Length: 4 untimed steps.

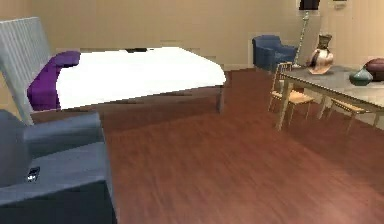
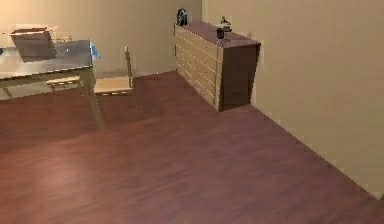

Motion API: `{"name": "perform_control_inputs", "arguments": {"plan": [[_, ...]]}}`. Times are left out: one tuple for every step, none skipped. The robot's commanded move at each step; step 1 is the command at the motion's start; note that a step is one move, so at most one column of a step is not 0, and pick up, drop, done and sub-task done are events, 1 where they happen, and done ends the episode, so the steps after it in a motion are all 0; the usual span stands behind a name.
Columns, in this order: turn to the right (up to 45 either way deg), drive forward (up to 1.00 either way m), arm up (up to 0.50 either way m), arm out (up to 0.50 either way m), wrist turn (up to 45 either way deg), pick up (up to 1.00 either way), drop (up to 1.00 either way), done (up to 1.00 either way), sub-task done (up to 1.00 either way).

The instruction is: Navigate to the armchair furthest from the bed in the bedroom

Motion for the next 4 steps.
{"name": "perform_control_inputs", "arguments": {"plan": [[36.0, 0.00, 0.00, 0.00, 0.0, 0.00, 0.00, 0.00, 0.00], [0.0, 0.40, 0.00, 0.00, 0.0, 0.00, 0.00, 0.00, 0.00], [-45.0, 0.00, 0.00, 0.00, 0.0, 0.00, 0.00, 0.00, 0.00], [-9.0, 0.00, 0.00, 0.00, 0.0, 0.00, 0.00, 0.00, 0.00]]}}
